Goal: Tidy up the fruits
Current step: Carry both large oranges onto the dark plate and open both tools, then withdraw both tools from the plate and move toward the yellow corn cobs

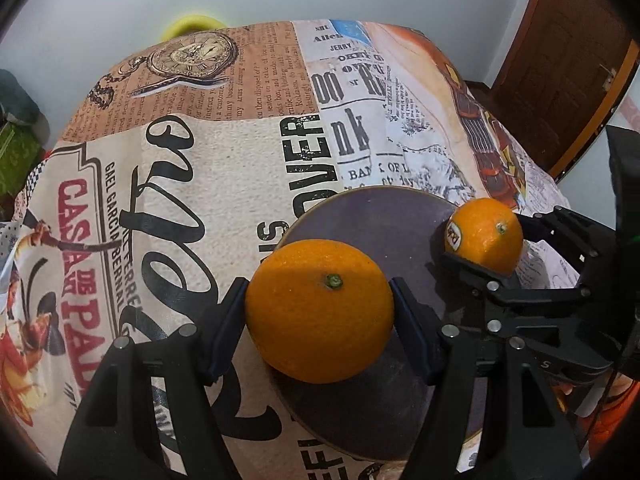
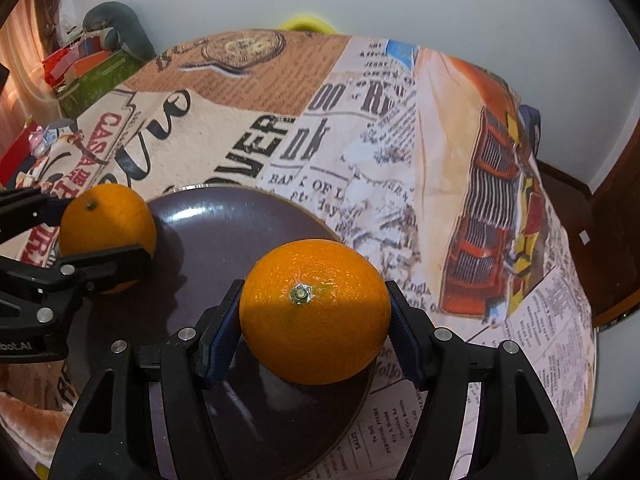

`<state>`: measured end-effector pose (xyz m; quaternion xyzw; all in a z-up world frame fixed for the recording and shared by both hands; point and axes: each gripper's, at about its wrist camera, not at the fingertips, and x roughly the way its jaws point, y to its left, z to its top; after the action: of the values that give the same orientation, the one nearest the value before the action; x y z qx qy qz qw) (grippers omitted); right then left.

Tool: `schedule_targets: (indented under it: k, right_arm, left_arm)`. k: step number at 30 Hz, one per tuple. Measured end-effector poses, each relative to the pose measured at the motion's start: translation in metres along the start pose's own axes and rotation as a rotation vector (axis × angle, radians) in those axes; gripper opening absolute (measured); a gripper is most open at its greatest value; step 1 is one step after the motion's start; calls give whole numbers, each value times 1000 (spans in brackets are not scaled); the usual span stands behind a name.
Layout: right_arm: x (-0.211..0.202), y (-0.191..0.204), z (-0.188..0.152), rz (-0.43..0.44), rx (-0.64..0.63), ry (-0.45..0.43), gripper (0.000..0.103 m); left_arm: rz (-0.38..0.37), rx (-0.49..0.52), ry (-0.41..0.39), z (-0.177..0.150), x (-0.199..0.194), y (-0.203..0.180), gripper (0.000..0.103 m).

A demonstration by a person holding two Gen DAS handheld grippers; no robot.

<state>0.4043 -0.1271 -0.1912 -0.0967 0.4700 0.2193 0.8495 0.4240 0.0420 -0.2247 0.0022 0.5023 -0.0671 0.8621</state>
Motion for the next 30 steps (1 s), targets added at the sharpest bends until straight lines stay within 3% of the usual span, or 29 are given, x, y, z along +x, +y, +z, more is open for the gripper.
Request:
schedule_targets:
  k: [3, 7, 11, 15, 18, 30]
  right_arm:
    - [-3, 2, -1, -15, -9, -8, 64]
    - [-18, 5, -2, -33, -22, -46, 75]
    - [-38, 3, -2, -38, -14, -79, 76]
    - [-66, 4, -9, -47, -11, -119, 76]
    - [-91, 7, -18, -59, -14, -151, 76]
    - [-158, 33, -70, -66, -26, -203, 79]
  left_arm:
    - [-4, 1, 9, -1, 0, 0, 69]
    - [-2, 2, -3, -1, -6, -2, 70]
    - [16, -8, -75, 2, -29, -1, 83]
    - [22, -29, -120, 0, -55, 3, 84]
    - [48, -19, -153, -9, -79, 2, 84]
    - [32, -17, -223, -77, -158, -4, 84]
